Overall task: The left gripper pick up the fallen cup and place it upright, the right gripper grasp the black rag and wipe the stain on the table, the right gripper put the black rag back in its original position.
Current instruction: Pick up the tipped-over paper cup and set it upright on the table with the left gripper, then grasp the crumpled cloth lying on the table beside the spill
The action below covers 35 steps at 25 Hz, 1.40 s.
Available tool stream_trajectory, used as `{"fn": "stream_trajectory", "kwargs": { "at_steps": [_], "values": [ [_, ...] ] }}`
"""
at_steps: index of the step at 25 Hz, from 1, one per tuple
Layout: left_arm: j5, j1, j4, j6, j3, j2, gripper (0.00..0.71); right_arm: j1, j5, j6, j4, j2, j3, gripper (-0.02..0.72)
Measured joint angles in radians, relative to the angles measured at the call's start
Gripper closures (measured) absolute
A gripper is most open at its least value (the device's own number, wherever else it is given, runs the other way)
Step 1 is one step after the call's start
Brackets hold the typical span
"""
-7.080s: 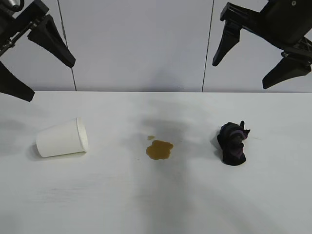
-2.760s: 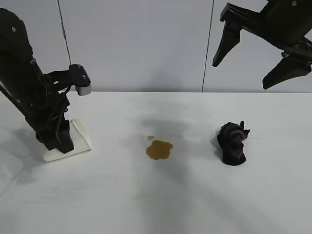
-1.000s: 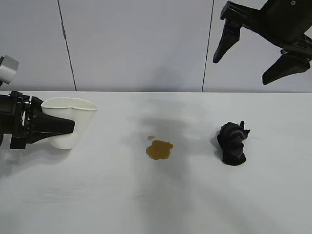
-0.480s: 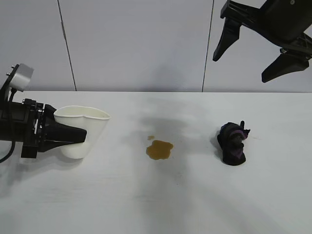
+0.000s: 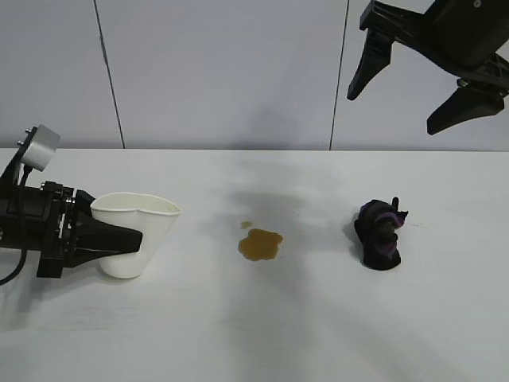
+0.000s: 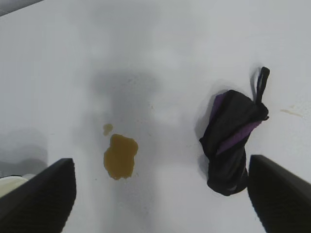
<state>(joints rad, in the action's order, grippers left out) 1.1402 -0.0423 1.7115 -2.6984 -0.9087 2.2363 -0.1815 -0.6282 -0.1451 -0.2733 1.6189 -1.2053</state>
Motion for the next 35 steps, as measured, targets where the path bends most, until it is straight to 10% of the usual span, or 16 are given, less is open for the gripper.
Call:
{"fn": "stream_trajectory", "kwargs": {
  "at_steps": [8, 13, 23, 35],
  "values": [
    [-0.043, 0.0, -0.078, 0.327, 0.0, -0.187, 0.018, 0.0, -0.004, 0.0, 0.0, 0.0, 0.0, 0.042],
    [-0.344, 0.0, -0.192, 0.873, 0.001, -0.397, 0.017, 0.0, -0.005, 0.0, 0.0, 0.0, 0.0, 0.042],
    [-0.318, 0.04, -0.995, 2.07, -0.269, -0.517, 0.017, 0.0, -0.035, 0.045, 0.022, 0.029, 0.0, 0.042],
    [-0.281, 0.079, -1.049, 2.164, -0.307, -0.517, 0.017, -0.002, 0.014, -0.037, 0.162, 0.284, -0.067, 0.064]
  ]
}}
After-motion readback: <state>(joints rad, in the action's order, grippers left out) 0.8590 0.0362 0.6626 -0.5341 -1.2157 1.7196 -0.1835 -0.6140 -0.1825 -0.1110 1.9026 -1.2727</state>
